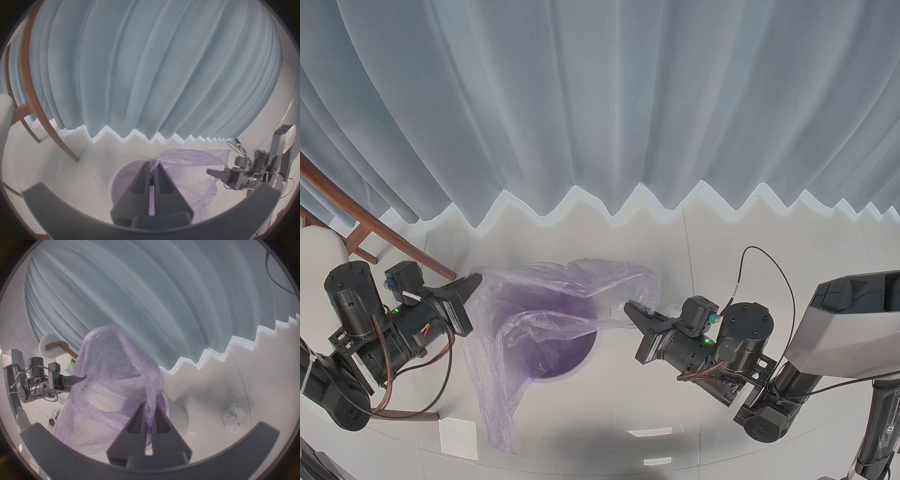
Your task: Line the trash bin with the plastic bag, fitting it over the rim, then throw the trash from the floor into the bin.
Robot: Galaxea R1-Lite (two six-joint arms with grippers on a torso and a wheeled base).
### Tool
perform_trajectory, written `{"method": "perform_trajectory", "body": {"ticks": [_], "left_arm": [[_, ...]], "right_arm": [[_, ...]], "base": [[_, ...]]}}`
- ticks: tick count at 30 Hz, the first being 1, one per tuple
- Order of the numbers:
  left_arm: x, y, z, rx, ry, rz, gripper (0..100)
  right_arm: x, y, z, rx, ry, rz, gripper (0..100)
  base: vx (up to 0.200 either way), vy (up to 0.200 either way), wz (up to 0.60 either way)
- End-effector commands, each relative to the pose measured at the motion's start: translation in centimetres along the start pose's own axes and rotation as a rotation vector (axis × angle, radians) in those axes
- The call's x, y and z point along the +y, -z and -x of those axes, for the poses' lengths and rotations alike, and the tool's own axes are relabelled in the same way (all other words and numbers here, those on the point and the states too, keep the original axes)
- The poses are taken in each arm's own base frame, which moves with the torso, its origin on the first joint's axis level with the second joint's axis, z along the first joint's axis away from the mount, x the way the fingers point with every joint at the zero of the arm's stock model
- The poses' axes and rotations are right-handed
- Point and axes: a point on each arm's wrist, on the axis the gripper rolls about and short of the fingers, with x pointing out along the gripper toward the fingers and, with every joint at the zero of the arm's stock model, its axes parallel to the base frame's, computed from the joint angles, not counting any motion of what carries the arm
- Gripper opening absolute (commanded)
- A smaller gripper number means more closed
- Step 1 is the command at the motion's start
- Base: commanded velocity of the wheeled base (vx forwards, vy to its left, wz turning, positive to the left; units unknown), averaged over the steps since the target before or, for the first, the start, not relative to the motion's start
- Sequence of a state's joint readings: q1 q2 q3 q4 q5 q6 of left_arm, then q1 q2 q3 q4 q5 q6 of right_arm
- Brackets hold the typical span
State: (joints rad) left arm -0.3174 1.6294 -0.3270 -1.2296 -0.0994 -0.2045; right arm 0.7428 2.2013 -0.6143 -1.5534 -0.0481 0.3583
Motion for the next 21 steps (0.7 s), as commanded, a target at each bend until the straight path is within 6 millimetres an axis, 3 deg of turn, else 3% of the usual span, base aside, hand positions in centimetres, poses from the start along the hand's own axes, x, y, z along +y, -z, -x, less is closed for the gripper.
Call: {"method": "perform_trajectory", "body": {"ticks": [1, 9, 14, 21], "left_arm": [[1.5, -1.0, -0.5, -0.040, -0.043, 0.002, 0], [2.8, -1.2, -1.8, -0.040, -0.049, 0.032, 0], [3.8, -2.8, -2.9, -0.101, -0.050, 0.154, 0], [6.0, -1.8, -3.5, -0.055, -0.061, 0.170, 0]], "right_arm": [[0.1, -0.2, 0.2, -0.010, -0.004, 0.005, 0], [-0.2, -0.4, 0.4, -0.004, -0.016, 0.008, 0], [0.0, -0.9, 1.1, 0.002, -0.044, 0.006, 0], [-0.6, -0.3, 1.6, 0.037, -0.033, 0.017, 0]], "base": [[0.000, 0.000, 0.00], [0.000, 0.000, 0.00], [0.000, 0.000, 0.00], [0.000, 0.000, 0.00]]}}
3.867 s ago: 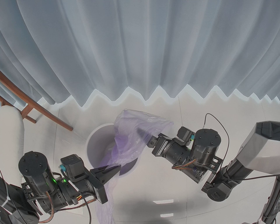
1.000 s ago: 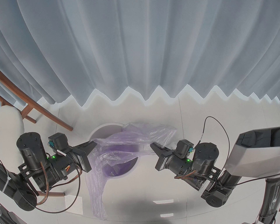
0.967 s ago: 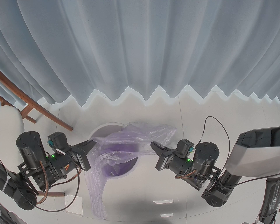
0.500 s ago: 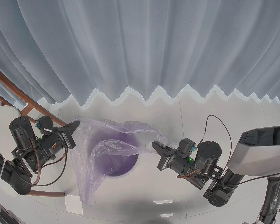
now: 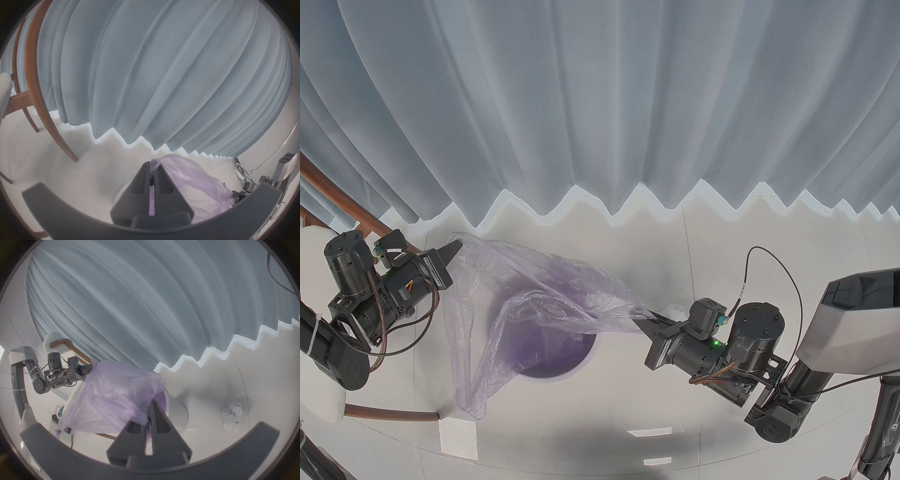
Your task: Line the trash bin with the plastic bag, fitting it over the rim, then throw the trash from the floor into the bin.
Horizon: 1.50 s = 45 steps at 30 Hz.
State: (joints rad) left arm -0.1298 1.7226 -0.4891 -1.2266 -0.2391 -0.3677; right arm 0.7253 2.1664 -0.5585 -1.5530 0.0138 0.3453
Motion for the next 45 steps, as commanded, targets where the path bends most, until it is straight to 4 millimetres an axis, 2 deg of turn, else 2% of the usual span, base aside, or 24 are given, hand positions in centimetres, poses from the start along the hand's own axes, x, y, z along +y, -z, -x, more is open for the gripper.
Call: {"method": "perform_trajectory", "body": {"ticks": [1, 5, 10, 17, 25, 32, 45], "left_arm": [[2.1, 1.0, -1.2, 0.033, -0.053, 0.014, 0], [2.9, 2.3, -2.5, 0.069, -0.058, 0.022, 0], [3.1, 3.1, -3.7, 0.086, -0.050, 0.050, 0], [3.8, 3.4, -4.8, 0.077, -0.056, 0.050, 0], [4.9, 4.6, -6.9, 0.058, -0.064, 0.049, 0], [5.0, 4.0, -7.7, -0.020, -0.051, 0.099, 0], [6.0, 5.2, -8.9, -0.018, -0.100, 0.112, 0]], "right_arm": [[-0.4, 0.5, 0.3, 0.017, 0.009, 0.009, 0], [-1.4, 1.8, -0.6, 0.043, 0.036, 0.010, 0], [-2.7, 2.2, -1.2, 0.046, 0.066, 0.015, 0], [-2.9, 1.4, -2.3, -0.010, 0.065, 0.005, 0], [-5.3, 1.6, -4.5, -0.061, 0.103, -0.001, 0], [-5.5, -0.2, -5.0, -0.132, 0.093, -0.083, 0], [-6.3, -1.0, -5.5, -0.170, 0.102, -0.097, 0]], "base": [[0.000, 0.000, 0.00], [0.000, 0.000, 0.00], [0.000, 0.000, 0.00], [0.000, 0.000, 0.00], [0.000, 0.000, 0.00], [0.000, 0.000, 0.00], [0.000, 0.000, 0.00]]}}
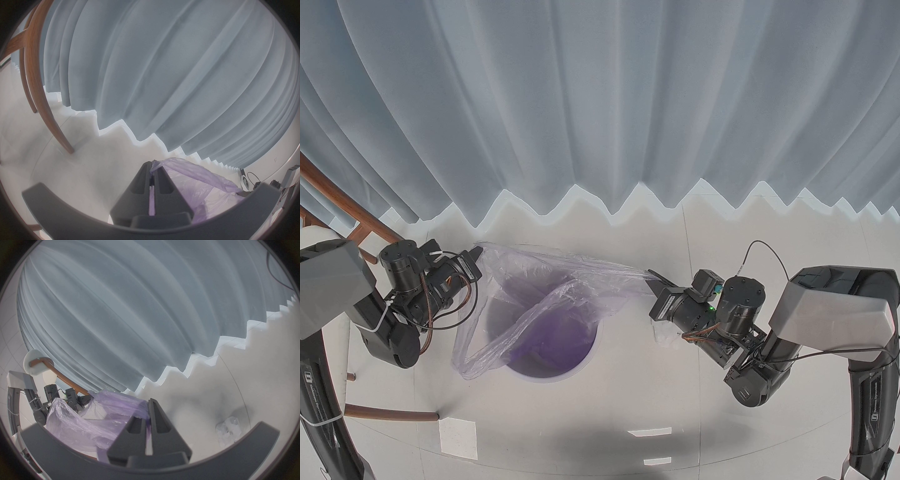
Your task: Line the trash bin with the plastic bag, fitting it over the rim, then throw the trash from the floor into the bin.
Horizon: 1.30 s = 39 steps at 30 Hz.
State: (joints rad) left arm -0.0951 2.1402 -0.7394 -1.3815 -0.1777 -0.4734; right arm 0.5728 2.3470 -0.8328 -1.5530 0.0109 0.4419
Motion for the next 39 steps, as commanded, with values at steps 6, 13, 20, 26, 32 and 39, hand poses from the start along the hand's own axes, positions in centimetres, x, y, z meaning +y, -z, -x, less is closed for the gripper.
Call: {"method": "perform_trajectory", "body": {"ticks": [6, 13, 20, 26, 32, 39], "left_arm": [[0.7, 0.9, -0.6, 0.013, -0.012, 0.018, 0], [1.0, 1.3, -1.1, -0.057, 0.018, 0.003, 0], [0.9, 1.1, -1.0, -0.065, 0.008, 0.004, 0], [0.6, 1.4, -0.9, -0.054, 0.013, 0.005, 0], [0.1, 0.7, -0.4, -0.070, 0.031, 0.020, 100], [-1.4, 0.6, 0.5, -0.057, 0.062, 0.054, 100]], "right_arm": [[-0.1, -0.4, -0.5, -0.038, -0.001, -0.025, 0], [0.9, -1.2, 0.9, -0.026, -0.009, -0.031, 100], [3.2, -1.6, 3.0, 0.019, -0.055, -0.073, 100], [4.8, -0.5, 3.7, 0.065, -0.093, -0.092, 100], [7.5, -0.1, 4.7, 0.116, -0.182, -0.202, 100], [10.1, 1.2, 4.1, 0.181, -0.230, -0.257, 100]], "base": [[0.000, 0.000, 0.00], [0.000, 0.000, 0.00], [0.000, 0.000, 0.00], [0.000, 0.000, 0.00], [0.000, 0.000, 0.00], [0.000, 0.000, 0.00]]}}
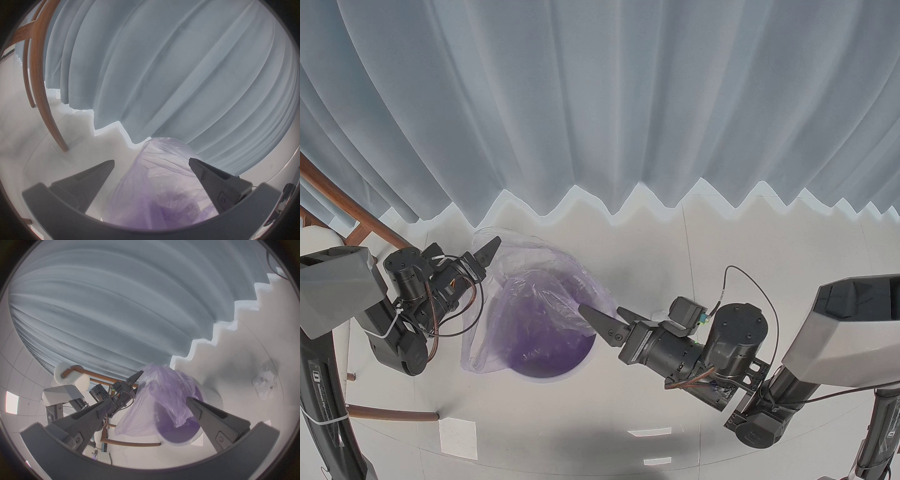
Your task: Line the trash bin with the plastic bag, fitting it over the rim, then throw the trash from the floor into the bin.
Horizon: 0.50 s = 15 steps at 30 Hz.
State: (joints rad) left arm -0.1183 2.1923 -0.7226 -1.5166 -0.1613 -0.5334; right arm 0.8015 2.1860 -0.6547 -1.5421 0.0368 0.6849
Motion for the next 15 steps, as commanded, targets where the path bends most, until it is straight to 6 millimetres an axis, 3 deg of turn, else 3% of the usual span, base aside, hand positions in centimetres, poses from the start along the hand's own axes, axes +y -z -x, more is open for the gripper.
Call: {"method": "perform_trajectory", "body": {"ticks": [1, 8, 15], "left_arm": [[-1.3, -0.8, 0.7, -0.006, 0.028, 0.004, 100], [-1.4, -0.9, 0.8, -0.009, 0.030, 0.005, 100], [-1.1, -1.2, 0.7, -0.020, 0.022, 0.002, 100]], "right_arm": [[1.3, 0.3, -1.5, 0.033, -0.018, -0.008, 100], [3.1, -1.8, -5.3, 0.151, 0.082, -0.018, 100], [4.1, -1.6, -5.6, 0.259, 0.147, -0.014, 100]], "base": [[0.000, 0.000, 0.00], [0.000, 0.000, 0.00], [0.000, 0.000, 0.00]]}}
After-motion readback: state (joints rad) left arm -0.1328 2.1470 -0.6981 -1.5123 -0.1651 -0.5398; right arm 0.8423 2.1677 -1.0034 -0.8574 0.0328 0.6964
